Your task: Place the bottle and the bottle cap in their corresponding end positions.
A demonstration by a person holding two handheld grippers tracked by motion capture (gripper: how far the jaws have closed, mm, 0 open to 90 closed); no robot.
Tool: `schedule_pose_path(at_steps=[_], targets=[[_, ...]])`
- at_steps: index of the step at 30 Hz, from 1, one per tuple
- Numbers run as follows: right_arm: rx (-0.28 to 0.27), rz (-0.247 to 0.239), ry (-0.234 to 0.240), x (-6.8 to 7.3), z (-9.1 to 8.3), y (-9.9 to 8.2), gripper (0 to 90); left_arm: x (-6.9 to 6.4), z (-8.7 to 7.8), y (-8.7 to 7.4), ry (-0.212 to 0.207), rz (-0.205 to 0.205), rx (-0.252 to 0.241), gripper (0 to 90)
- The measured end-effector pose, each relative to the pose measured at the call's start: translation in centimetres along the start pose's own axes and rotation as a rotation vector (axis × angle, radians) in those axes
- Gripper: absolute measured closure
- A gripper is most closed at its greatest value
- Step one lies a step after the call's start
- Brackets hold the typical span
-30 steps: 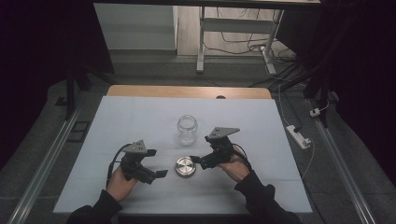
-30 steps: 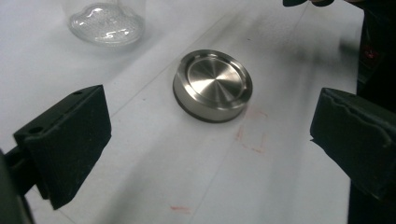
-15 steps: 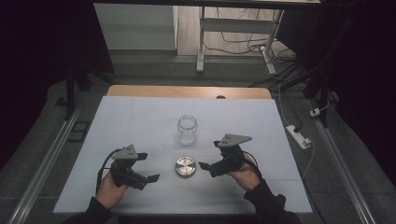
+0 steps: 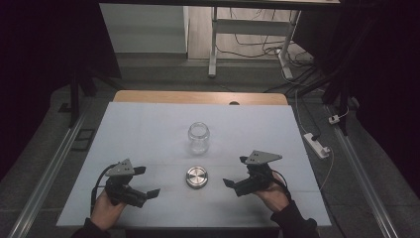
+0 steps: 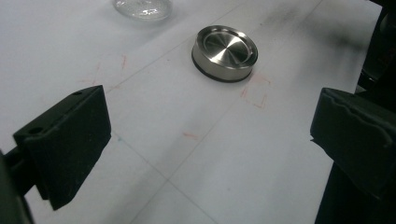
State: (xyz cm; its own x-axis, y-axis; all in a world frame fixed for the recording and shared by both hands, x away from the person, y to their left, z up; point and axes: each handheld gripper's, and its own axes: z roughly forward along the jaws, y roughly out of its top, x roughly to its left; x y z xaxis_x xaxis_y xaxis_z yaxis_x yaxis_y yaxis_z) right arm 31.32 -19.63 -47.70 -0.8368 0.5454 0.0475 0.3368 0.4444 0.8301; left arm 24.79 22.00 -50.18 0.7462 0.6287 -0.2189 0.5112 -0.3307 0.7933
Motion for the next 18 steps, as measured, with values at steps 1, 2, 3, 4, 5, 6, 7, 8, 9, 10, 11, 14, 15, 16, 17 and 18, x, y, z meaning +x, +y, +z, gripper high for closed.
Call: schedule_pose_path(at_steps=[1, 2, 3, 4, 5, 6, 7, 8, 9, 10, 11, 14, 15, 16, 17, 18], targets=[[-0.002, 0.001, -0.008, -0.1, -0.2, -0.2, 0.0, 0.0, -0.2, -0.1, 0.005, -0.002, 0.000, 0.0], [-0.005, 0.008, -0.018, -0.1, -0.5, -0.3, 0.0, 0.0, -0.3, -0.3, 0.010, -0.004, 0.000, 0.0], [-0.008, 0.009, -0.024, -0.2, -0.8, -0.5, 0.0, 0.0, -0.5, -0.4, 0.014, -0.006, 0.001, 0.0], [-0.010, 0.012, -0.030, -0.2, -1.0, -0.6, 0.0, 0.0, -0.7, -0.6, 0.018, -0.006, 0.001, 0.0], [-0.011, 0.016, -0.038, -0.3, -1.3, -0.8, 0.0, 0.0, -0.8, -0.7, 0.022, -0.008, 0.000, 0.0], [-0.012, 0.019, -0.045, -0.4, -1.5, -0.9, 0.0, -0.1, -1.0, -0.9, 0.026, -0.012, -0.001, 0.0], [-0.015, 0.023, -0.051, -0.5, -1.8, -1.1, 0.0, -0.1, -1.2, -1.0, 0.030, -0.015, -0.002, 0.0], [-0.016, 0.030, -0.057, -0.5, -2.0, -1.3, 0.0, -0.1, -1.4, -1.2, 0.034, -0.018, -0.004, 0.0], [-0.018, 0.035, -0.059, -0.6, -2.3, -1.4, 0.0, -0.1, -1.5, -1.3, 0.038, -0.022, -0.005, 0.0], [-0.020, 0.040, -0.064, -0.7, -2.5, -1.6, 0.0, -0.1, -1.7, -1.5, 0.042, -0.025, -0.005, 0.0], [-0.020, 0.044, -0.072, -0.7, -2.7, -1.8, 0.0, -0.1, -1.9, -1.7, 0.048, -0.028, -0.006, 0.0], [-0.023, 0.053, -0.094, -0.9, -3.4, -2.3, 0.0, -0.1, -2.4, -2.2, 0.062, -0.038, -0.004, 0.0], [-0.024, 0.057, -0.100, -1.0, -3.7, -2.5, 0.0, -0.1, -2.5, -2.3, 0.066, -0.044, -0.004, 0.0], [-0.026, 0.064, -0.107, -1.1, -3.9, -2.7, 0.0, 0.0, -2.7, -2.5, 0.069, -0.049, -0.005, 0.0], [-0.027, 0.068, -0.115, -1.1, -4.1, -2.8, 0.0, 0.0, -2.8, -2.6, 0.074, -0.052, -0.004, 0.0], [-0.027, 0.071, -0.124, -1.2, -4.4, -3.0, 0.0, 0.0, -3.0, -2.8, 0.077, -0.055, -0.005, 0.0]])
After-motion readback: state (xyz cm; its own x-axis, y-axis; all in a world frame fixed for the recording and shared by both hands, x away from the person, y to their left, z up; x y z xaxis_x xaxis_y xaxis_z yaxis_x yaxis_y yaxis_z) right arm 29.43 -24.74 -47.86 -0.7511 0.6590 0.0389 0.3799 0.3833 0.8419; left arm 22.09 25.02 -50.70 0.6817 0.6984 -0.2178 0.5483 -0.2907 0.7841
